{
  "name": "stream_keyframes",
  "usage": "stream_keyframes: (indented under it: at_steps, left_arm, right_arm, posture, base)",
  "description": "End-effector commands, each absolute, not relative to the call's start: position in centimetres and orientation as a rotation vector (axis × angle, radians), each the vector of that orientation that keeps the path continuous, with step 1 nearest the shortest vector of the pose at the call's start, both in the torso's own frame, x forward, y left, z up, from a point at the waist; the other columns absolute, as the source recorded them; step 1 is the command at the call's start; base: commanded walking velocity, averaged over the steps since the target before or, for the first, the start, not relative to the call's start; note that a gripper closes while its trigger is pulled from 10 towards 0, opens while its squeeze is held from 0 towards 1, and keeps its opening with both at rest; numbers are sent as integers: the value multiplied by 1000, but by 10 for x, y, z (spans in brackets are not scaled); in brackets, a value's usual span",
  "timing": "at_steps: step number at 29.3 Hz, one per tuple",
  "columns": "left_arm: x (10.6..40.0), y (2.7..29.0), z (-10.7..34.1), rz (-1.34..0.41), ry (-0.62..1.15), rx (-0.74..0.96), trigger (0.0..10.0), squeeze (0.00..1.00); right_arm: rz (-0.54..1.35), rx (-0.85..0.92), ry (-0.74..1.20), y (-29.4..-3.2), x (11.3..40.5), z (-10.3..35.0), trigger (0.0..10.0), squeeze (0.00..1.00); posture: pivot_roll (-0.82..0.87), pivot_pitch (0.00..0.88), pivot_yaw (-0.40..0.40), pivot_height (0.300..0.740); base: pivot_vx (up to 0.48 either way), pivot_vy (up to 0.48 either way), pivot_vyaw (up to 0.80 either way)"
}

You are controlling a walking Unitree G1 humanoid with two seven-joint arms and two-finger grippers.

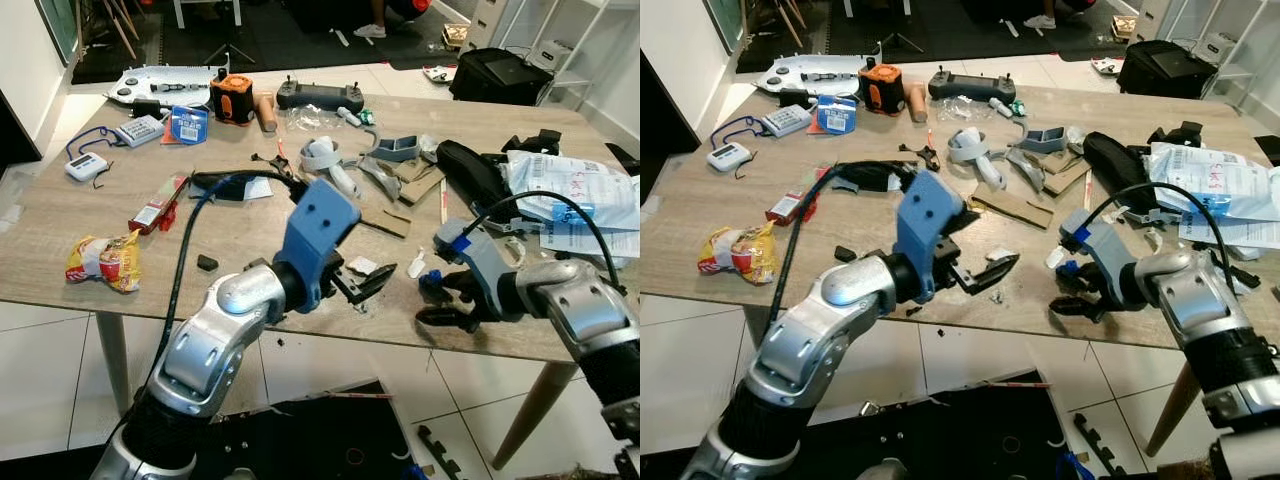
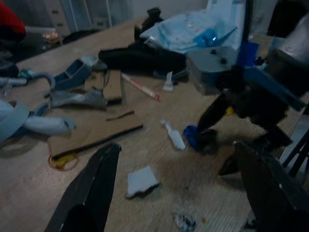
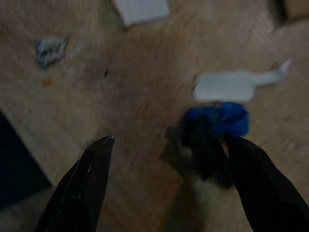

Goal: Picking trash to rubbish bin

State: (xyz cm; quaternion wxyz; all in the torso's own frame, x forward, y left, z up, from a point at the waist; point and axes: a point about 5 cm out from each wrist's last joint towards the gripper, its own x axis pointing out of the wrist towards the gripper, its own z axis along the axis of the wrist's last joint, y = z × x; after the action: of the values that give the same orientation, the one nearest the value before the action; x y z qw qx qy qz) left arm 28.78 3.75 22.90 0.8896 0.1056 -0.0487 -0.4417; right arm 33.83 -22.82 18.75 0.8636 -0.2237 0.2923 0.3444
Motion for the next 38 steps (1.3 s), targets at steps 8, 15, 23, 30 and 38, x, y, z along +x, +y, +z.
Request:
stream_keyframes:
  at_steps: [8,15,23,30,38]
  left_arm:
    - [291,44,224,-884,-85,252,10000,0]
    - [292,46,223,-873,-79,262,10000,0]
    - [292,46,222,-875,-75,268,10000,0]
    - [292,45,221,-878,-67,275,10000,0]
    - [292,45,221,-875,-67,275,10000,0]
  right_arm:
    - [675,-504,600,-233,345,189,10000,0]
    - [641,-509,561,-236,353,196,10000,0]
    - [619,-479,549,-229,359,180,10000,0]
    - [602,-484,573,-226,363,168,10000,0]
    - [597,-470,571,-227,365,169,902,0]
  posture:
    - [175,126,-23,740]
    - [174,134,-24,740]
    - [177,135,-21,740]
    - [177,135,-21,740]
    - [187,139,-21,740]
  base:
    - [0,0,0]
    - [0,0,0]
    - [0,0,0]
    - [0,0,0]
    - [0,0,0]
